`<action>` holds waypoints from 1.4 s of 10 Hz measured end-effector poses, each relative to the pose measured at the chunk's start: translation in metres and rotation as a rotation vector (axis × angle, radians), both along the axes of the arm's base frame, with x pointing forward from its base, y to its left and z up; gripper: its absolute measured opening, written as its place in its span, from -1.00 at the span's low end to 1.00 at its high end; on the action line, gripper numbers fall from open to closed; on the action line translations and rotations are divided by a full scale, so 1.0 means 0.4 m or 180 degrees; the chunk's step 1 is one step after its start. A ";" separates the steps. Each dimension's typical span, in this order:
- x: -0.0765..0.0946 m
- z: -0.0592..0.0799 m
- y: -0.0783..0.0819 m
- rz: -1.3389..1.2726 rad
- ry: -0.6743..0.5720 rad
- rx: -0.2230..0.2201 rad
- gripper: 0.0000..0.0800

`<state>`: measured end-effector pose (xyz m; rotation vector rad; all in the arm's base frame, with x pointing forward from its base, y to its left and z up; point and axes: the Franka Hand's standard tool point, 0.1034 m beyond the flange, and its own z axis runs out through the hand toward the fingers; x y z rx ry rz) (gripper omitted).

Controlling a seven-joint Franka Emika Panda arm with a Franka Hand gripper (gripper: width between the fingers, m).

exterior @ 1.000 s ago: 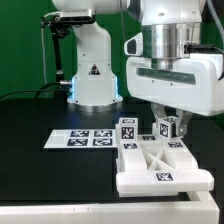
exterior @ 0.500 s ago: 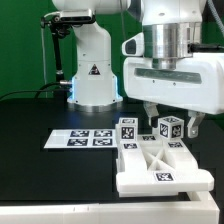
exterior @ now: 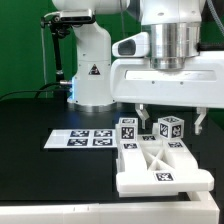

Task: Assemble chair

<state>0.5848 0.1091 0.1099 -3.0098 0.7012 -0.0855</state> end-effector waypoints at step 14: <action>0.002 0.002 -0.001 0.2111 -0.0065 -0.0228 -0.29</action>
Offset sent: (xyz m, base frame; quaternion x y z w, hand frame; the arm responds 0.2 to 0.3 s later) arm 0.0018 0.0089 0.0002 -0.0032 -0.0047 -0.2024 0.9793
